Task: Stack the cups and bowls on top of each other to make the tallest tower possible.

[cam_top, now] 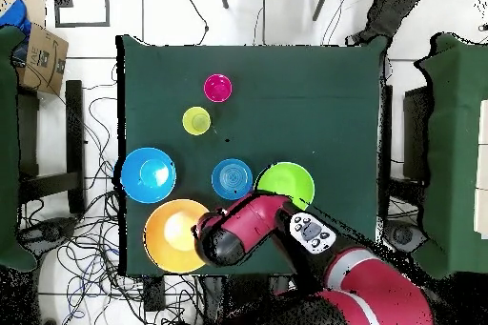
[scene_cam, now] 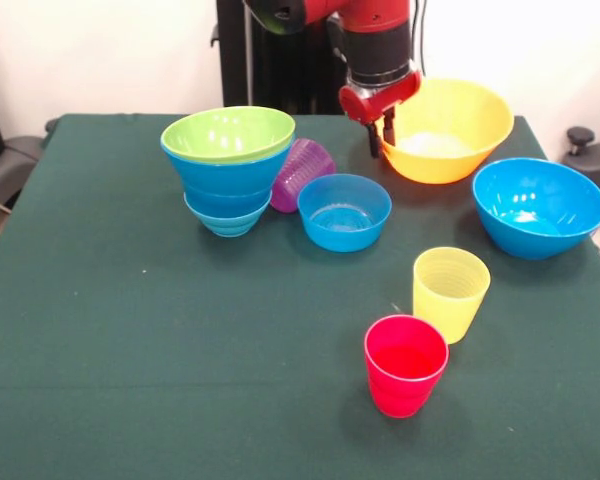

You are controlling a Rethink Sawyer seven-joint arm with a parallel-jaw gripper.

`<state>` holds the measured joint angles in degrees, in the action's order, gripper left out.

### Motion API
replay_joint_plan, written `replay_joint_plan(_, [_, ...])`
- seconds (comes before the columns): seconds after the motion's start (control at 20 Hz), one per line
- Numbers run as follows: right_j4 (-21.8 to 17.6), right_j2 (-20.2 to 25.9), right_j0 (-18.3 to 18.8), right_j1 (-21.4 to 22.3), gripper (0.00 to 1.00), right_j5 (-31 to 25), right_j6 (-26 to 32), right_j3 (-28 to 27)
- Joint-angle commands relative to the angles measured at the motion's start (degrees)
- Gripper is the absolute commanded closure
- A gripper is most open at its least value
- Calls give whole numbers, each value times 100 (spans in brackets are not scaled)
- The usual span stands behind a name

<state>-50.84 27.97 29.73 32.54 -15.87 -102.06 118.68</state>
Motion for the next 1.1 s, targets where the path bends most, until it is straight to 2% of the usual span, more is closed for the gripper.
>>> replay_joint_plan(0.05, [66, -146, -1, -355, 100, 265, -516, -517])
replay_joint_plan(0.75, [305, 3, 148, -431, 100, -58, -177, -518])
replay_joint_plan(0.9, [444, 69, 159, -318, 100, -236, -140, -363])
replay_joint_plan(1.1, [729, 157, 147, 68, 100, -439, -184, -40])
